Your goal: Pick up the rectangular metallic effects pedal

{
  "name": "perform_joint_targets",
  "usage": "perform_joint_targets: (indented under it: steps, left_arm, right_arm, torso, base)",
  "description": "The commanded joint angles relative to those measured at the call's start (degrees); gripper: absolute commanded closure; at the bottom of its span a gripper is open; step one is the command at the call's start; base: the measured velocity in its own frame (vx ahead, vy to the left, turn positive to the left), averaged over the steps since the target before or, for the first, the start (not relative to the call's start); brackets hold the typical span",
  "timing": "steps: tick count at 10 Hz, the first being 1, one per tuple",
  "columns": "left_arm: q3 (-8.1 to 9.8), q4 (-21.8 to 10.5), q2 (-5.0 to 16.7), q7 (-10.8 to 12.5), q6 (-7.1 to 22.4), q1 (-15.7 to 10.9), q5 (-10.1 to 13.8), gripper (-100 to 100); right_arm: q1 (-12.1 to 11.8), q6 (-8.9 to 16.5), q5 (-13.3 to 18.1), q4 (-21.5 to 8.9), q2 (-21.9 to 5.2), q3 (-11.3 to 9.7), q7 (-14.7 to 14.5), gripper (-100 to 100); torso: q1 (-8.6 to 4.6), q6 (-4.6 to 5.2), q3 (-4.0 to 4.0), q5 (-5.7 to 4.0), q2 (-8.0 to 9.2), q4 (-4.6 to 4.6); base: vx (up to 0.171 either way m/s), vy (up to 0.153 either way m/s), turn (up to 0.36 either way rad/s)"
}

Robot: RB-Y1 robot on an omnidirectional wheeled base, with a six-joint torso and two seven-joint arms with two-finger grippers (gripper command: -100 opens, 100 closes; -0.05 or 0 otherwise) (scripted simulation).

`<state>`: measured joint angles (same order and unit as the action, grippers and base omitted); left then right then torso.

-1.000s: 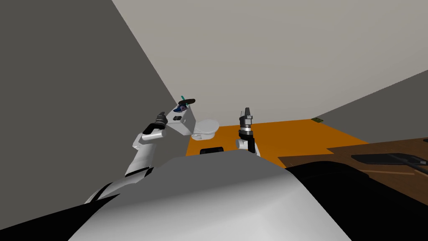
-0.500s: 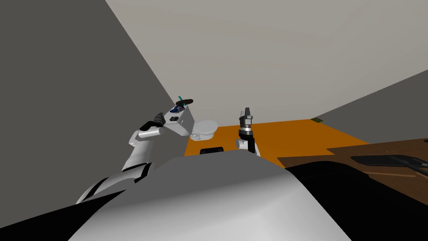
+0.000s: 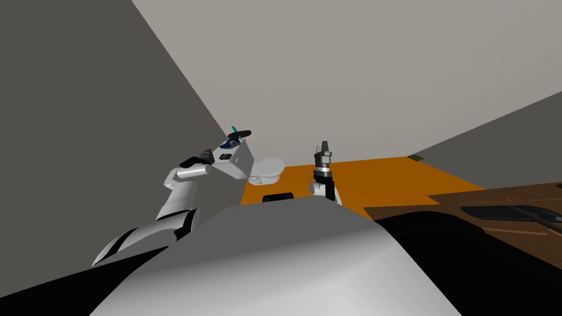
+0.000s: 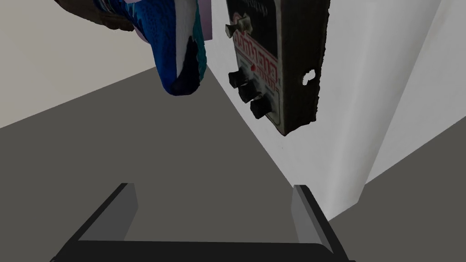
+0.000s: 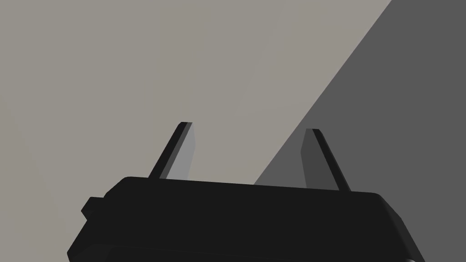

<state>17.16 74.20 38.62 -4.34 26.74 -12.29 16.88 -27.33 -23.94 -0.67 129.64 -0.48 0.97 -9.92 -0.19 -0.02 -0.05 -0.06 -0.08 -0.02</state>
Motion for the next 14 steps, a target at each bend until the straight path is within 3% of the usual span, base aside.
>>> perform_joint_targets:
  steps: [1, 2, 5, 7, 8, 9, 10, 11, 14]
  left_arm:
    - [-0.07, -2.86, 1.52, -0.26, 2.86, -2.5, -0.22, -100]
    - [-0.07, -3.45, 1.52, -0.26, 4.43, -2.5, -0.22, -100]
    - [-0.3, -8.06, 4.29, -0.64, 9.61, -6.14, -0.51, -100]
    - [-0.3, -8.56, 4.29, -0.64, 11.2, -6.14, -0.51, -100]
    - [-0.51, -10.98, 5.6, -0.82, 13.47, -7.86, -0.74, -100]
    - [-0.51, -10.98, 5.6, -0.82, 14.45, -7.86, -0.74, -100]
    - [-0.76, -13.29, 6.85, -1.0, 16.25, -9.51, -1.03, -100]
    - [-0.76, -13.29, 6.85, -1.0, 17.58, -9.51, -1.03, -100]
    - [-1.39, -17.6, 9.11, -1.36, 22.44, -12.54, -1.71, -100]
  right_arm:
    - [0.0, 0.0, 0.0, 0.0, 0.0, 0.0, 0.0, 0]
    - [0.0, 0.0, 0.0, 0.0, 0.0, 0.0, 0.0, 0]
    - [0.0, 0.0, 0.0, 0.0, 0.0, 0.0, 0.0, 0]
    - [0.0, 0.0, 0.0, 0.0, 0.0, 0.0, 0.0, 0]
    - [0.0, 0.0, 0.0, 0.0, 0.0, 0.0, 0.0, 0]
    - [0.0, 0.0, 0.0, 0.0, 0.0, 0.0, 0.0, 0]
    - [0.0, 0.0, 0.0, 0.0, 0.0, 0.0, 0.0, 0]
    - [-0.01, 0.0, 0.0, 0.0, 0.0, 0.0, 0.0, 0]
    - [0.0, 0.0, 0.0, 0.0, 0.0, 0.0, 0.0, 0]
  torso:
    - [0.0, 0.0, 0.0, 0.0, 0.0, 0.0]
    - [-0.07, 0.01, -0.05, -0.02, -0.11, -0.01]
    - [-0.04, -0.01, -0.03, -0.01, -0.05, -0.01]
    - [-0.01, 0.0, -0.05, 0.0, -0.08, -0.02]
    - [0.11, -0.01, -0.01, 0.03, -0.01, -0.01]
    - [0.07, 0.0, -0.04, 0.02, -0.07, -0.01]
    - [0.06, -0.01, -0.05, 0.02, -0.07, -0.02]
    - [0.01, 0.0, -0.08, 0.0, -0.14, -0.03]
    - [0.01, -0.01, -0.06, 0.0, -0.1, -0.03]
  base:
    - [0.056, -0.084, -0.005]
    - [0.045, -0.082, 0.0]
    - [0.04, -0.081, -0.003]
    - [0.031, -0.043, 0.0]
    - [0.044, -0.046, -0.011]
    - [0.046, -0.049, 0.0]
    - [0.067, -0.064, -0.008]
    - [0.047, -0.057, 0.002]
    - [0.052, -0.063, -0.006]
